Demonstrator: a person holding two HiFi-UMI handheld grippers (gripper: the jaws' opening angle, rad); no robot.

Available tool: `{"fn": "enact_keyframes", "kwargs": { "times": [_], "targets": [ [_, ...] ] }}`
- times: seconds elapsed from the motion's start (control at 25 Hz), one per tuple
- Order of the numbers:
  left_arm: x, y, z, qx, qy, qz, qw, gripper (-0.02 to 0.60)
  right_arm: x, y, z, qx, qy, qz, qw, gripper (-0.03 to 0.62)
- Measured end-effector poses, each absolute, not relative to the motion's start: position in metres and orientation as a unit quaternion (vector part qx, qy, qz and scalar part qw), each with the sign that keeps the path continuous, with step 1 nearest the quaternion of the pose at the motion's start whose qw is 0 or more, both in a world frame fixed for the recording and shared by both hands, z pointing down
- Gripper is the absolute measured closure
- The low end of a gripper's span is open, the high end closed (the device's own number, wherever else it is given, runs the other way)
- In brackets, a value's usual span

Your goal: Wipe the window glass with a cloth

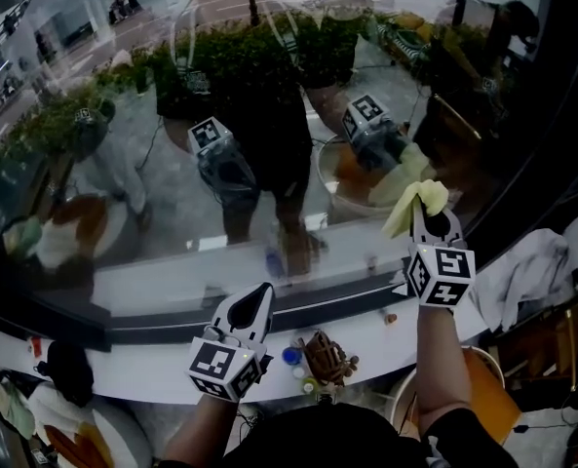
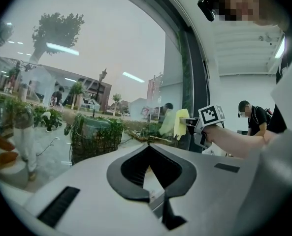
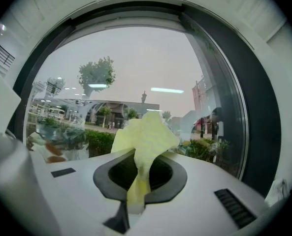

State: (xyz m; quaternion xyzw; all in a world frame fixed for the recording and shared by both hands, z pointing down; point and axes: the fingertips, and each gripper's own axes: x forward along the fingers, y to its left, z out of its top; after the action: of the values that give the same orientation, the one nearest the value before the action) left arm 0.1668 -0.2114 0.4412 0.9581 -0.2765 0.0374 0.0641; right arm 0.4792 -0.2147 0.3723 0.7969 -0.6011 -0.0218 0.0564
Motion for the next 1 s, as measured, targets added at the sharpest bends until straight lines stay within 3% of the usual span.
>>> {"fn": "enact_keyframes", "kwargs": {
  "times": [0.56,1.0],
  "targets": [
    [0.147,-0.214,0.44,0.954,-0.292,0.031,0.062,0.574,0.455,-0.221,0.366,0.793,-0.606,-0.032,0.049,0.551],
    [0.098,-0.223,0.431,0.953,-0.296,0.015,0.062,0.574,0.388,-0.239,0.342,0.779,-0.622,-0.055,0.055,0.551]
  ]
}}
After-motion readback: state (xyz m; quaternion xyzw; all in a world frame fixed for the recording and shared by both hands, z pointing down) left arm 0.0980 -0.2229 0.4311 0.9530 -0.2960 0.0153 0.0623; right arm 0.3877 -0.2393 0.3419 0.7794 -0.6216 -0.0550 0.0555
